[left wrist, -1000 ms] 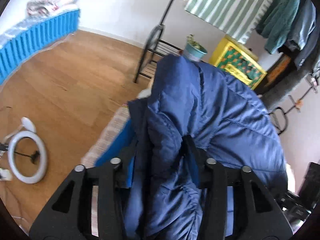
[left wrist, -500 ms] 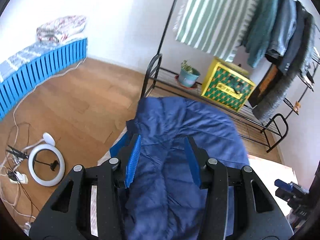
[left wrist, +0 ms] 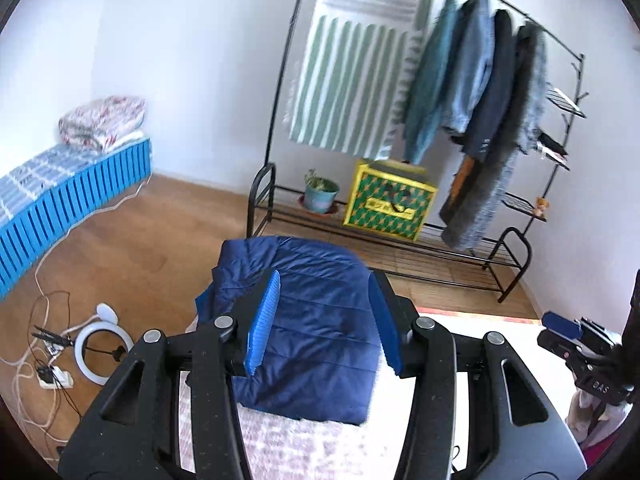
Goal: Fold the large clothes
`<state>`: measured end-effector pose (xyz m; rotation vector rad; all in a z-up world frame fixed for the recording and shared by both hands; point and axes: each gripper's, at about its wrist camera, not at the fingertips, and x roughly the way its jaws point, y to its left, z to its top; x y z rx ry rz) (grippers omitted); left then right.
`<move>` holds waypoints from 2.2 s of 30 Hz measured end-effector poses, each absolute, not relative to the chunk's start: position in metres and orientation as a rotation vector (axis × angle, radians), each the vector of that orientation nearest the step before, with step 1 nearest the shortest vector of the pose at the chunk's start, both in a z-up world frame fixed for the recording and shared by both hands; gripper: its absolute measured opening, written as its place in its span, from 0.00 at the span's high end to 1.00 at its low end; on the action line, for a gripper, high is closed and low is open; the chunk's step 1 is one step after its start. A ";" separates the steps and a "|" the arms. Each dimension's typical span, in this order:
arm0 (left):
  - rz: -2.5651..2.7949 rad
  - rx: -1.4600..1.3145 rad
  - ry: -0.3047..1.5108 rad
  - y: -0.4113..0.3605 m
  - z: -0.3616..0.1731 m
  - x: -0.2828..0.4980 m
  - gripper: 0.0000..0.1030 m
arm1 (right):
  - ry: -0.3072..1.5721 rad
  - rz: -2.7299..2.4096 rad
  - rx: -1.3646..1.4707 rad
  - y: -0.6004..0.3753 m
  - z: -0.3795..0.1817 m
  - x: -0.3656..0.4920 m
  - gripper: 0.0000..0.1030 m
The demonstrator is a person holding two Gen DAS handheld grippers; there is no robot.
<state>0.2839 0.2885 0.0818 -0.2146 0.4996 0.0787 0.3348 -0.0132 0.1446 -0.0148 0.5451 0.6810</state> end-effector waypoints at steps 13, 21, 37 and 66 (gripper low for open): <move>0.050 -0.135 0.387 0.187 0.164 0.164 0.52 | 0.386 0.527 -0.119 -0.090 0.226 0.228 0.49; 0.015 -0.096 0.411 0.139 0.143 0.102 0.36 | 0.342 0.521 -0.102 -0.129 0.238 0.173 0.44; 0.106 -0.052 0.412 0.113 0.019 0.107 0.16 | 0.456 0.427 -0.055 -0.151 0.128 0.167 0.31; 0.159 -0.016 0.495 0.106 -0.091 0.163 0.00 | 0.518 0.330 -0.034 -0.142 0.021 0.208 0.00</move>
